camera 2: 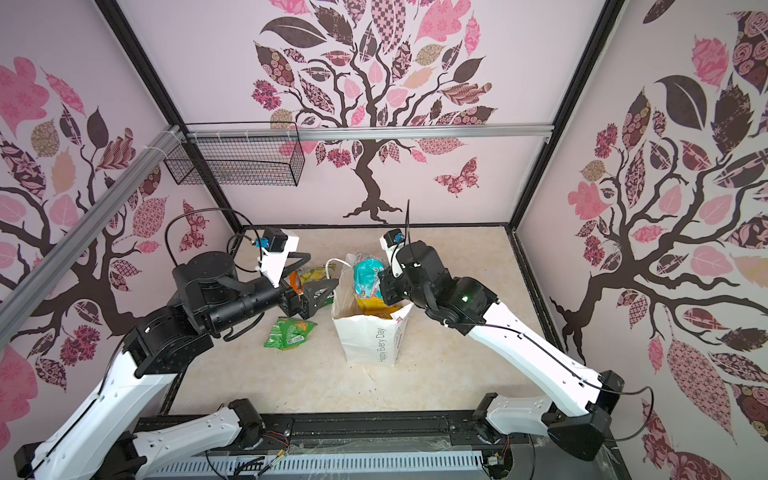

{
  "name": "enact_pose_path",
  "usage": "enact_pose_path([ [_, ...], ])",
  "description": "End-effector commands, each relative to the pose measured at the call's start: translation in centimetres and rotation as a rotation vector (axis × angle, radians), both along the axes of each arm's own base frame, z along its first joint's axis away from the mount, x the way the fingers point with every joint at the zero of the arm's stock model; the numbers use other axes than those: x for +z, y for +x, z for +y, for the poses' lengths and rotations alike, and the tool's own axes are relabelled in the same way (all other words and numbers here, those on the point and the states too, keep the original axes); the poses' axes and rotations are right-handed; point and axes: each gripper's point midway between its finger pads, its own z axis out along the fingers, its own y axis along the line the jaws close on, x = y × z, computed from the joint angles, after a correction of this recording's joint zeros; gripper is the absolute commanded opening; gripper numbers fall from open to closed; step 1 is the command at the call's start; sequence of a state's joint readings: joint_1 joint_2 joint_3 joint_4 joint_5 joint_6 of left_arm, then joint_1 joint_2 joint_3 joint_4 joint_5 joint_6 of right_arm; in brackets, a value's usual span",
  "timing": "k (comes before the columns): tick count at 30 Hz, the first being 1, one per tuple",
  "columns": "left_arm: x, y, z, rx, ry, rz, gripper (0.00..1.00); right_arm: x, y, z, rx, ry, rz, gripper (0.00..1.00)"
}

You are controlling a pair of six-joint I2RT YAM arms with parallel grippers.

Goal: Take the snacks out of the paper bag
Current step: 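Grasp the teal packet with the left gripper from the right gripper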

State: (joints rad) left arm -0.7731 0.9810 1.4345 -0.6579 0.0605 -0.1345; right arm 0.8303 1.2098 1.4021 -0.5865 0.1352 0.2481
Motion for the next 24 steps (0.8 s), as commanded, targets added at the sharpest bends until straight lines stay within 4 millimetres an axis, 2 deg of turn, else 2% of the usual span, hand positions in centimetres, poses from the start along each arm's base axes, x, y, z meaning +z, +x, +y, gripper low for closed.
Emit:
enact_pose_path([
  [1, 2.2, 0.2, -0.1, 0.034, -0.212, 0.055, 0.98, 7.2, -0.8, -1.5, -0.021, 0.156, -0.174, 0.06],
  [6, 3.4, 0.0, -1.3, -0.015, -0.376, 0.105, 0.99, 10.8, -2.6, -1.5, 0.058, 0.269, -0.274, 0.04],
  [10, 3.2, 0.5, -2.9, -0.056, -0.425, 0.177, 0.98, 12.4, -4.1, -1.0, 0.141, 0.339, -0.326, 0.03],
  [14, 2.1, 1.5, -4.4, -0.059, -0.485, 0.299, 0.98, 12.6, -5.0, -0.1, 0.215, 0.372, -0.33, 0.04],
  [20, 0.5, 1.6, -7.2, -0.161, -0.55, 0.41, 0.98, 11.2, -5.0, 1.1, 0.258, 0.355, -0.285, 0.04],
  [22, -0.1, 1.7, -7.5, -0.162, -0.547, 0.427, 0.93, 11.0, -5.1, 1.3, 0.273, 0.357, -0.28, 0.04],
  [24, -0.3, 1.8, -7.5, -0.159, -0.551, 0.425, 0.81, 10.9, -5.2, 1.5, 0.282, 0.355, -0.275, 0.04],
])
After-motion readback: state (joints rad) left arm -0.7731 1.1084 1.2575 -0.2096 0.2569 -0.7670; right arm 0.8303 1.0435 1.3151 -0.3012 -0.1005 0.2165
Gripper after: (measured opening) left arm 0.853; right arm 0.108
